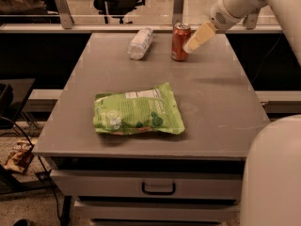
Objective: Move coke can near green rice chip bag
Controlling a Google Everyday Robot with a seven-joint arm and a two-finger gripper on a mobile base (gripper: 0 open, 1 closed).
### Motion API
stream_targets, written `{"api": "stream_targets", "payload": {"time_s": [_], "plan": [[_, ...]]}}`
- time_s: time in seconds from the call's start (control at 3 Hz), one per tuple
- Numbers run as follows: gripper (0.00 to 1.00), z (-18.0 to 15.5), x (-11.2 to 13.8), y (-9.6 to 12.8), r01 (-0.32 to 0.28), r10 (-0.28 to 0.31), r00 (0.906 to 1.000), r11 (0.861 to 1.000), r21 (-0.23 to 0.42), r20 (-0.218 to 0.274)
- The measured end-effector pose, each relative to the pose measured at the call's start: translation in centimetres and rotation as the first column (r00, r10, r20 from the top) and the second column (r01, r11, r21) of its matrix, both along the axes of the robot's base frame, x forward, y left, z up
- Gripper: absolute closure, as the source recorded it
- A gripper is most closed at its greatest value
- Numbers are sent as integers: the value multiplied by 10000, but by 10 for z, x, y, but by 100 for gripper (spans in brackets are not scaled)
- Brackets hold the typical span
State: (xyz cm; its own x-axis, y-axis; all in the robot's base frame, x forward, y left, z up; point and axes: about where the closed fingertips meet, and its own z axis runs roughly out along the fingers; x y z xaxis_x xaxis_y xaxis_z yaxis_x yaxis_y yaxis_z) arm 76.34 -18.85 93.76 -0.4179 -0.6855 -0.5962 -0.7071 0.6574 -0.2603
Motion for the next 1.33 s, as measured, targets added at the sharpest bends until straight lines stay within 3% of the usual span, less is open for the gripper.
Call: {"api": "stream_targets", "payload": {"time_s": [0.33, 1.0, 1.33], "plan": [[0, -5, 27, 15, 157, -173, 9995, 9982, 586, 277], [0, -18, 61, 36, 323, -377, 9987, 9888, 1460, 342], [15, -23, 68, 44, 339, -386, 9990, 9850, 1692, 240]]}}
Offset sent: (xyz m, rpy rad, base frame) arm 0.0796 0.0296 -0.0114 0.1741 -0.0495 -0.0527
